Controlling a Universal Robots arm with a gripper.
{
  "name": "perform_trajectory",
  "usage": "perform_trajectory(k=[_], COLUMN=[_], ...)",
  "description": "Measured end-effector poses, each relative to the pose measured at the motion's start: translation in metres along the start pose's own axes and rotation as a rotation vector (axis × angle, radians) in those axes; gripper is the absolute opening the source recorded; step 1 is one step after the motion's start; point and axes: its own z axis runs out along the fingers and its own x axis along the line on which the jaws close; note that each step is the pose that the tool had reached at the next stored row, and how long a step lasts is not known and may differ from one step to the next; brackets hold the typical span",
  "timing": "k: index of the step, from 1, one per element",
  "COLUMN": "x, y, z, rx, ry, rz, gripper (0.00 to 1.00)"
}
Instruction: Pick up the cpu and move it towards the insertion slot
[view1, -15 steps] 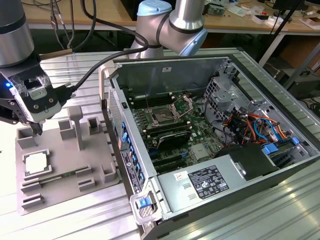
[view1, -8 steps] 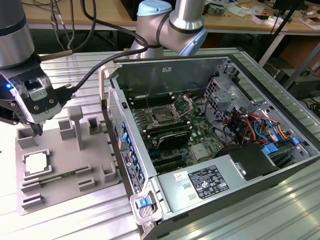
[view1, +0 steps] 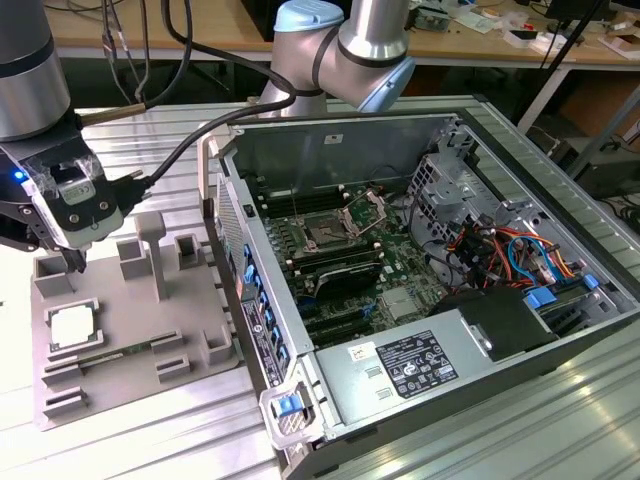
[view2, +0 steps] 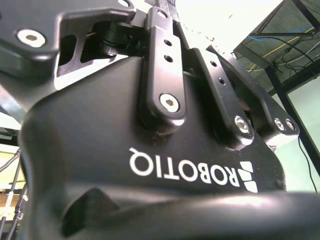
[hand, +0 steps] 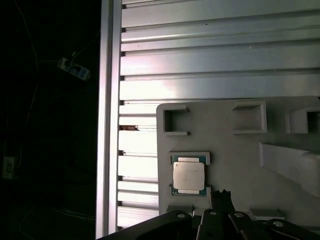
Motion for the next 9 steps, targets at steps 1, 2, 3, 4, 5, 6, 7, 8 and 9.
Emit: perform_trajectory(k=[1, 2, 3, 4, 5, 6, 7, 8, 9], x=[0.0, 0.0, 0.0, 0.0, 0.0, 0.0, 0.0, 0.0, 0.0], y=[0.0, 0.0, 0.0, 0.0, -0.0001, 0.0, -0.0001, -0.0001, -0.0001], z=[0.0002, 0.0006, 0.0007, 0.001, 0.0011, 0.0013, 0.0016, 0.0017, 0.002], rx=[0.0, 0.0, 0.0001, 0.0001, 0.0001, 0.0, 0.0001, 0.0, 0.0], ry=[0.0, 0.0001, 0.0, 0.0001, 0.0001, 0.0, 0.0, 0.0001, 0.0], rz=[0.0, 0.0, 0.0, 0.0, 0.0, 0.0, 0.0, 0.0, 0.0], gripper=[0.11, 0.11, 0.11, 0.11, 0.11, 0.11, 0.11, 0.11, 0.11])
